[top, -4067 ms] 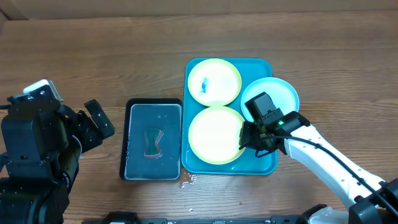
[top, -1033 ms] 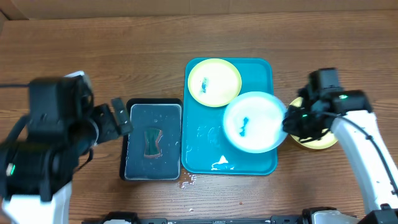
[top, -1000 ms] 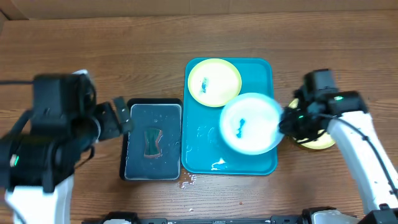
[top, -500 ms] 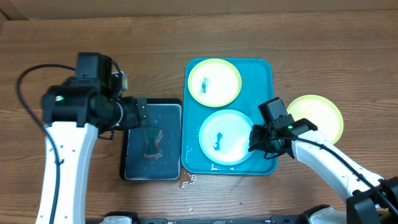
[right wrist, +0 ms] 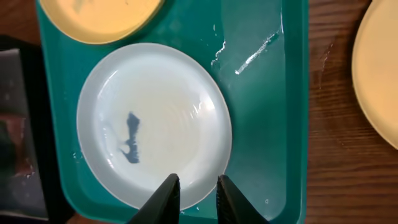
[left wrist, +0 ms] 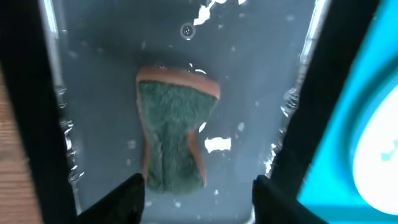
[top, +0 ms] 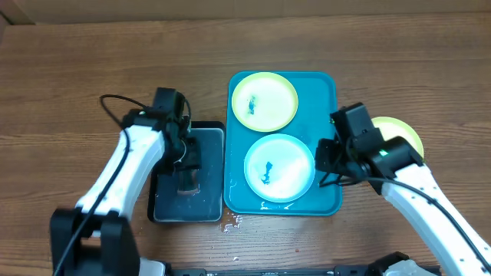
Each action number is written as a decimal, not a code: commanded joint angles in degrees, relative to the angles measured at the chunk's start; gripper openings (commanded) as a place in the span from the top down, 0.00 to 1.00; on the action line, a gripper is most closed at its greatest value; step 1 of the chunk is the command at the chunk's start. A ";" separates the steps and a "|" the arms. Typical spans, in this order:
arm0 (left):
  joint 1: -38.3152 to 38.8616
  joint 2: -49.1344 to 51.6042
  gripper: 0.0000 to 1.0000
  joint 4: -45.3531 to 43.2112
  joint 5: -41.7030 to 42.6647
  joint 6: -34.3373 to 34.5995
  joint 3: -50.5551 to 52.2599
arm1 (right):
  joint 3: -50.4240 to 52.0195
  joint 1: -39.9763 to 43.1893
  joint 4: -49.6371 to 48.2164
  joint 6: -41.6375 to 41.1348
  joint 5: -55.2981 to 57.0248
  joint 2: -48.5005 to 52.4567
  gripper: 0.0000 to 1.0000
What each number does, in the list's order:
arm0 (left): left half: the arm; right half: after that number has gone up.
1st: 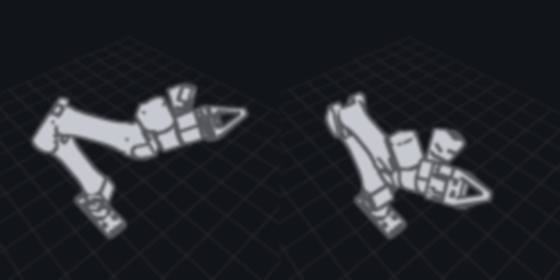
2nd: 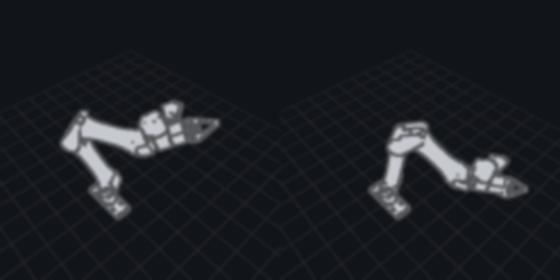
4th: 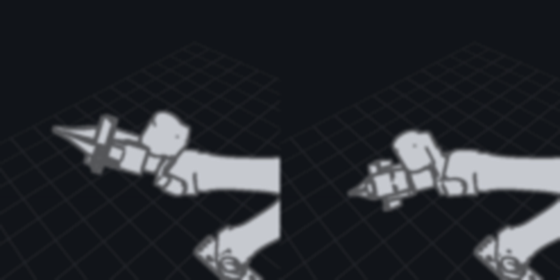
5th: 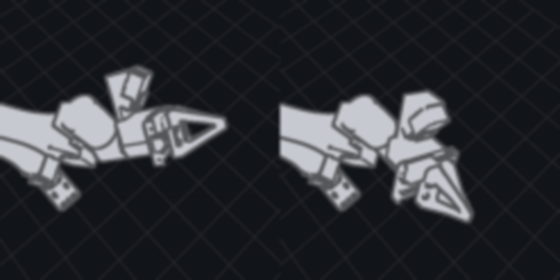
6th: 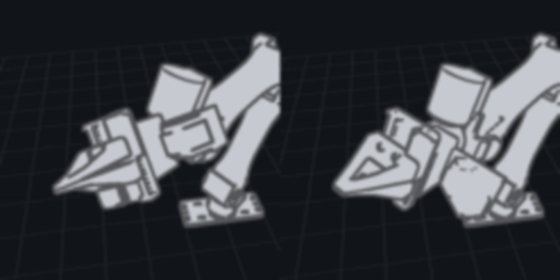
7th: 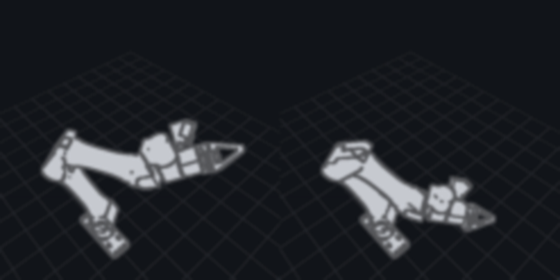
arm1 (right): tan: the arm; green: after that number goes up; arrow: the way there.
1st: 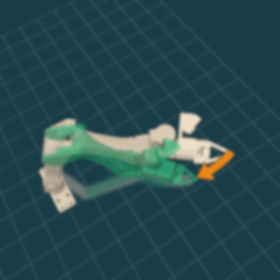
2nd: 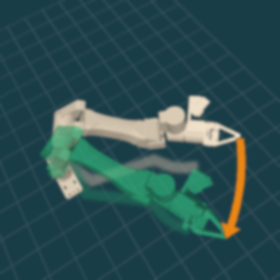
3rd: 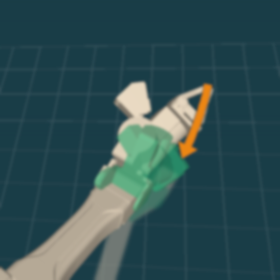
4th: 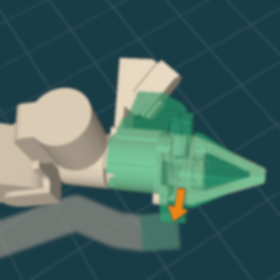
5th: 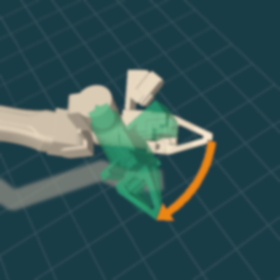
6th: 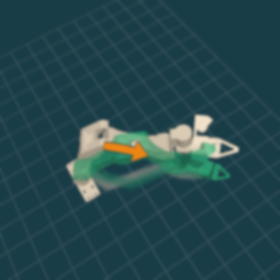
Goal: Clean dirty plates on tray and stack at the side
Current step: 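Grasp the sponge from the black tray with the left gripper, then scrub the white plate with the sponge in the left gripper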
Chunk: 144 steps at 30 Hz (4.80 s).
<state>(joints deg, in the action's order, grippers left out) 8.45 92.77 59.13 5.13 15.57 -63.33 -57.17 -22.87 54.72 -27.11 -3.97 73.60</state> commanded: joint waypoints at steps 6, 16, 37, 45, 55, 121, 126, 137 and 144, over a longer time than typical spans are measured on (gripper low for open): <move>0.22 11.76 0.76 -0.55 -2.97 1.81 0.39 | -0.55 0.07 5.92 0.35 0.92 -0.63 0.78; 0.24 14.75 0.96 0.70 -2.29 1.75 -1.53 | 1.03 0.50 5.66 -12.04 9.75 0.07 0.85; 3.10 2.80 0.96 15.52 -1.99 -0.17 -20.13 | 2.86 3.13 -10.34 4.70 -5.27 23.74 0.79; 11.26 2.93 0.96 9.29 3.28 2.99 -19.71 | 2.86 3.13 -11.41 7.63 -10.71 26.40 0.96; 26.82 9.99 0.96 -12.15 8.50 15.17 -15.63 | 2.86 3.02 -9.62 7.65 -10.73 26.40 0.96; 23.21 28.28 0.96 8.00 -15.85 20.65 -21.49 | 2.86 3.02 -7.74 7.72 -10.69 26.40 0.96; 21.46 28.35 0.96 0.37 -3.04 14.93 -23.47 | 2.86 3.02 -7.69 8.11 -10.67 26.40 0.96; 27.17 35.28 0.96 -9.60 26.95 12.63 -23.04 | 2.86 3.02 -7.67 8.11 -10.69 26.40 0.96; 30.23 34.95 0.96 -8.70 30.93 10.25 -23.08 | 2.86 3.02 -7.69 8.11 -10.69 26.40 0.96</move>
<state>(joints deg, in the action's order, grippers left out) 34.22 124.05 49.65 28.03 28.40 -87.53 -54.59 -19.18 47.62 -20.95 -15.62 99.39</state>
